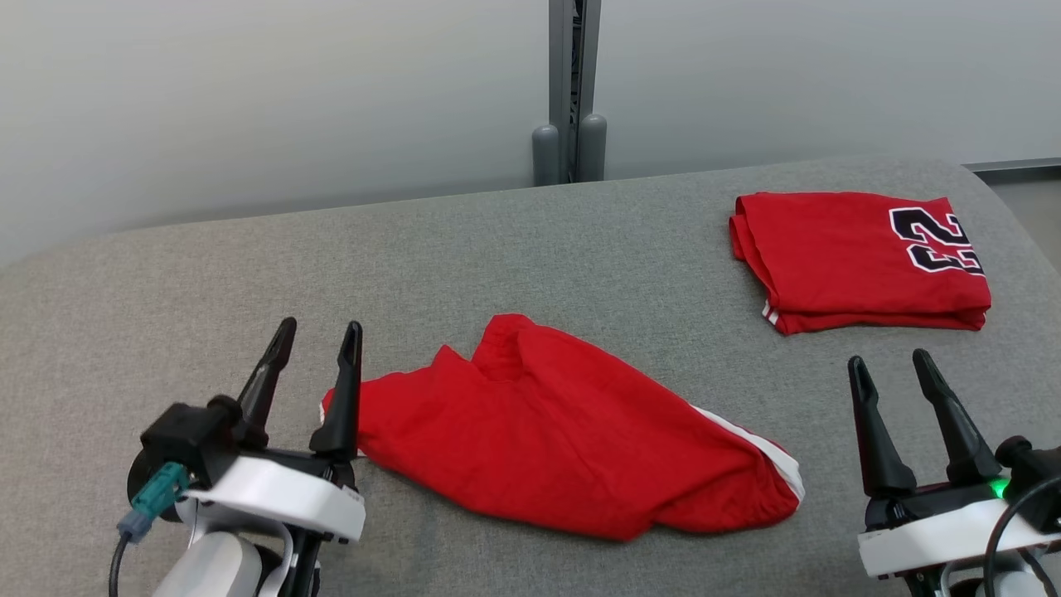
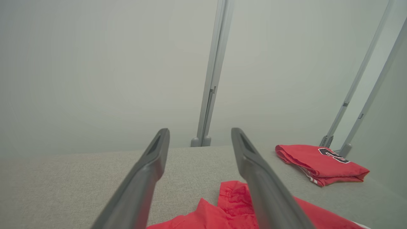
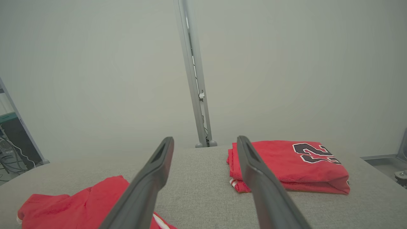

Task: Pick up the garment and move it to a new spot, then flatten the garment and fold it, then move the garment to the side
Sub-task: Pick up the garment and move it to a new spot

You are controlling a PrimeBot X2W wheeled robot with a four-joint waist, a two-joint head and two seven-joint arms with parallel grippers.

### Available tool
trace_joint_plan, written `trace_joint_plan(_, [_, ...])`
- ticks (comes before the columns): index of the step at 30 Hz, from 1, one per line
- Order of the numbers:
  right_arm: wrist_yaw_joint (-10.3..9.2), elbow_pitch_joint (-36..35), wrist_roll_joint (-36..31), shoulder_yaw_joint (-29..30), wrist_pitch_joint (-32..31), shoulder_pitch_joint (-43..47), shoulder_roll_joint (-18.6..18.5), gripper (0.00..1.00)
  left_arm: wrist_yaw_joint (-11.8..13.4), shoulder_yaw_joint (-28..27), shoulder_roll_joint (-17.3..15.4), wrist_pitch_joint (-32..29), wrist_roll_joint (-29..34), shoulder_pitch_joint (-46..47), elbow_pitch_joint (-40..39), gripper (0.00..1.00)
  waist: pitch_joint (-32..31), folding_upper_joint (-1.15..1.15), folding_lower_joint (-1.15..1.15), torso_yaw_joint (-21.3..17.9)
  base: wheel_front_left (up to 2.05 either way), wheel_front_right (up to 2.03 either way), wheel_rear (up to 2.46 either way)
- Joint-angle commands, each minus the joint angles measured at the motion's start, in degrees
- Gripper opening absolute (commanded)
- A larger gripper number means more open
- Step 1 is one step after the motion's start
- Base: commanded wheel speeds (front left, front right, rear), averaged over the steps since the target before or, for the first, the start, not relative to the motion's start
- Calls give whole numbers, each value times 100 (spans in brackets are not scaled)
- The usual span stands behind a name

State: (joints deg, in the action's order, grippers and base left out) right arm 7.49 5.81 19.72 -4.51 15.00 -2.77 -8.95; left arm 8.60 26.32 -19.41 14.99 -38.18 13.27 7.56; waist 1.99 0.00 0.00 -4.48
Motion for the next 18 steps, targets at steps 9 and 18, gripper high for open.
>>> trace_joint_plan(9, [3,-83,39,-22,25,191,70,100,-341,-992,645,22,1153,-1064,-492,100,54,0,0,0,0,0,0])
trace_joint_plan(18, [3,-132,41,-57,25,212,-21,100,-902,-1789,1354,22,1705,-1493,-543,100,168,0,0,83,0,0,0])
